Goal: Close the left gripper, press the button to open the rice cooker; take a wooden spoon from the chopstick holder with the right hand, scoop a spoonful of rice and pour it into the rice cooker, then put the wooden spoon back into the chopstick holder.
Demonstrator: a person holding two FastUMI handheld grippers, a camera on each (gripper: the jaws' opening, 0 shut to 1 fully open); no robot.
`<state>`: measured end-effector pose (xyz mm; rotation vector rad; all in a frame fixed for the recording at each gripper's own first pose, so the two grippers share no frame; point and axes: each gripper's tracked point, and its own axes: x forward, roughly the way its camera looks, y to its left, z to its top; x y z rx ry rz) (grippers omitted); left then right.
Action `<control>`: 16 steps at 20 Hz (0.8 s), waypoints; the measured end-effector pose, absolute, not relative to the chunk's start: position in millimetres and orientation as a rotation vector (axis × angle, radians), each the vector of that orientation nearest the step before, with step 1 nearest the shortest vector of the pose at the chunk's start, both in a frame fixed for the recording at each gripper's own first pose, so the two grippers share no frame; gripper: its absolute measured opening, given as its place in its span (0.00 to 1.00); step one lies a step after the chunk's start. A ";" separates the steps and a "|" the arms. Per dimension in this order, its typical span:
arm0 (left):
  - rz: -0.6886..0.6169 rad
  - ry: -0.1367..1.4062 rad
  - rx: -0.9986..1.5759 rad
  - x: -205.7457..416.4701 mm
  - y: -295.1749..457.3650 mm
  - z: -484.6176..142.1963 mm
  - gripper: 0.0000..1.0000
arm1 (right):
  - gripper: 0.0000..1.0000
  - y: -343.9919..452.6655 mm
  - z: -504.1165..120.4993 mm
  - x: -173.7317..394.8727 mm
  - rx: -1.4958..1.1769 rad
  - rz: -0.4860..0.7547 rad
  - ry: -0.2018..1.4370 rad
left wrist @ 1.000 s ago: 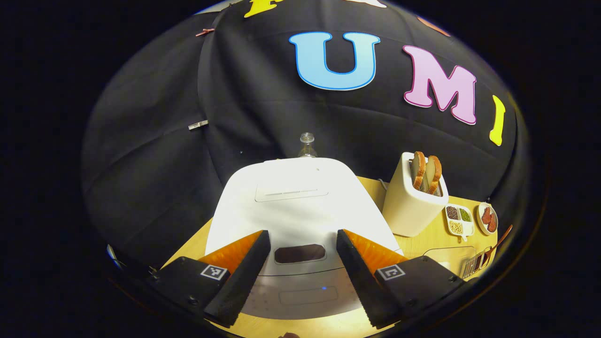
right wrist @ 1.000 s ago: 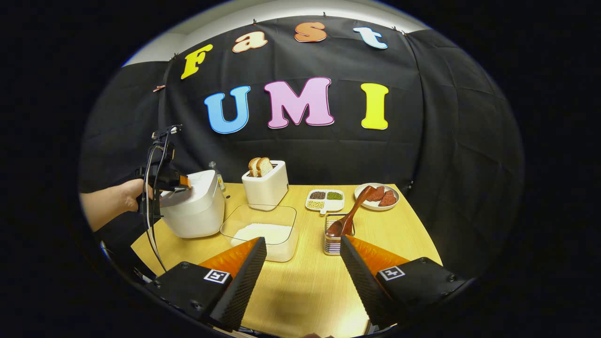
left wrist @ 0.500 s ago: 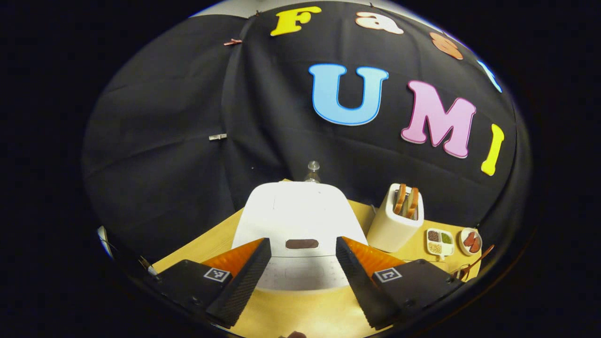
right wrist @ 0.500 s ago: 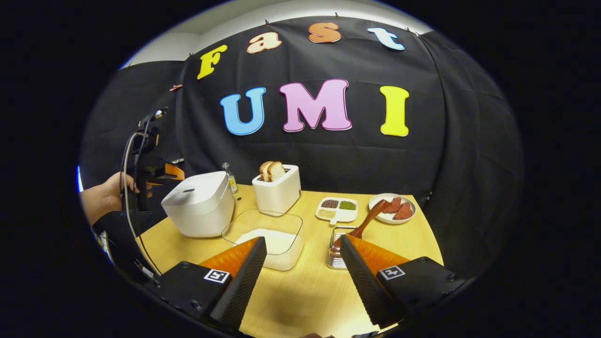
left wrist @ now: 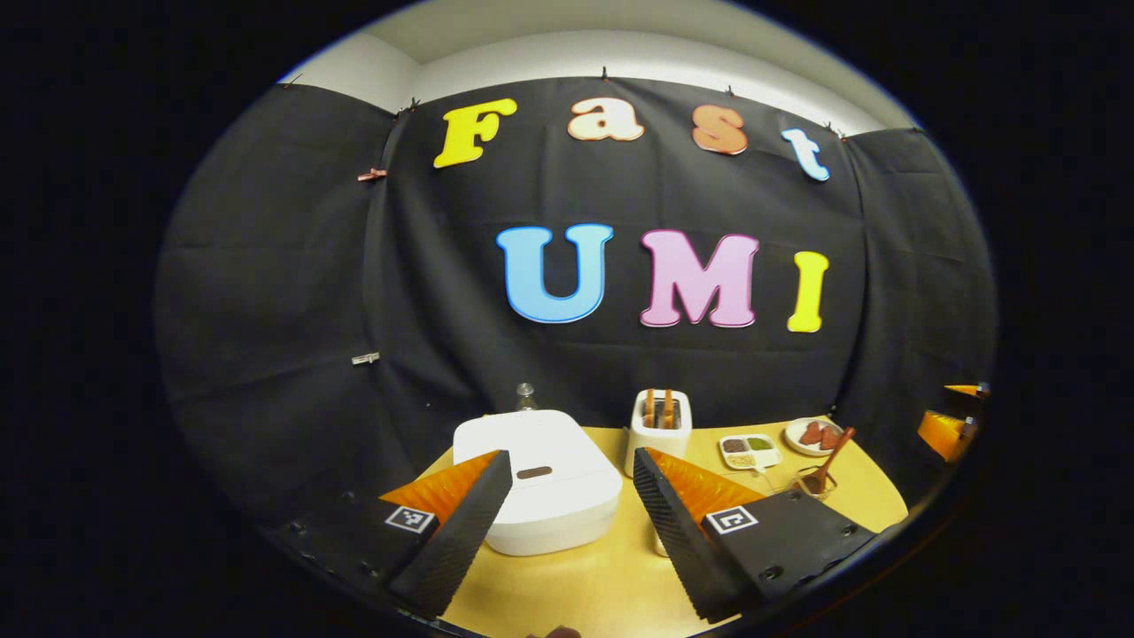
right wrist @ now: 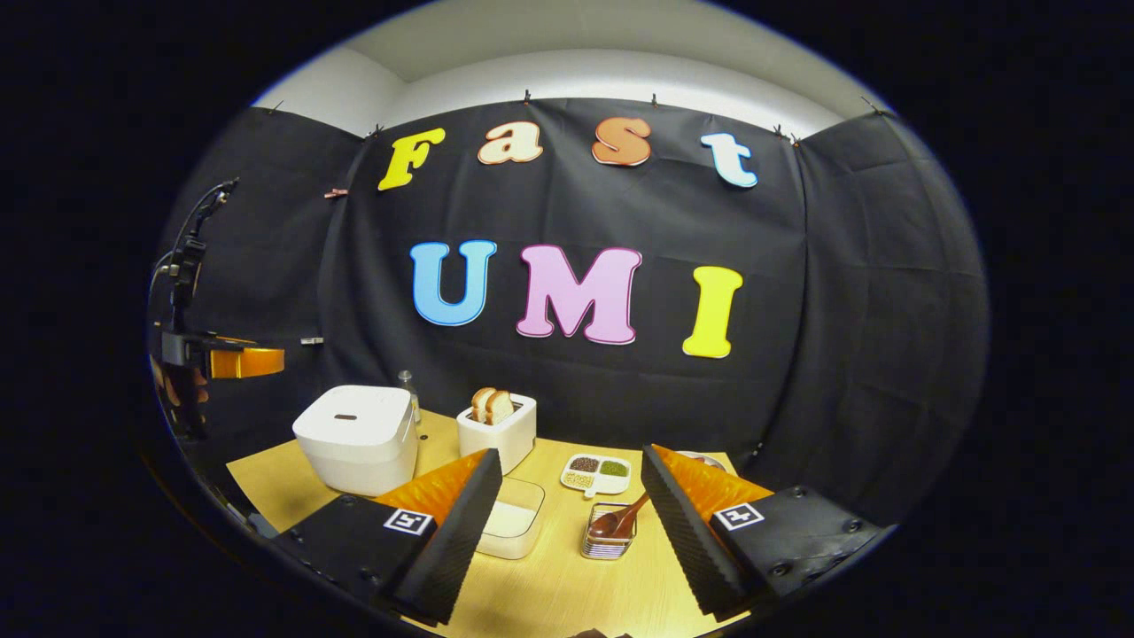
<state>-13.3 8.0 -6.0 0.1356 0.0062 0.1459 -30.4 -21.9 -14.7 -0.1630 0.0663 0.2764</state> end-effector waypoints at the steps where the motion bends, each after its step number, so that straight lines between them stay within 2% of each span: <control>1: 0.115 -0.014 0.133 -24.4 -3.6 -5.5 0.95 | 0.99 -19.1 -9.1 -41.6 -0.144 0.265 0.051; 8: 0.018 -0.003 0.112 -78.2 -37.8 -39.6 0.95 | 1.00 -47.3 -34.3 -107.1 -0.082 0.116 0.120; 16: -0.034 0.021 0.124 -87.4 -35.8 -54.6 0.96 | 1.00 -74.4 -43.1 -111.6 0.005 -0.001 0.156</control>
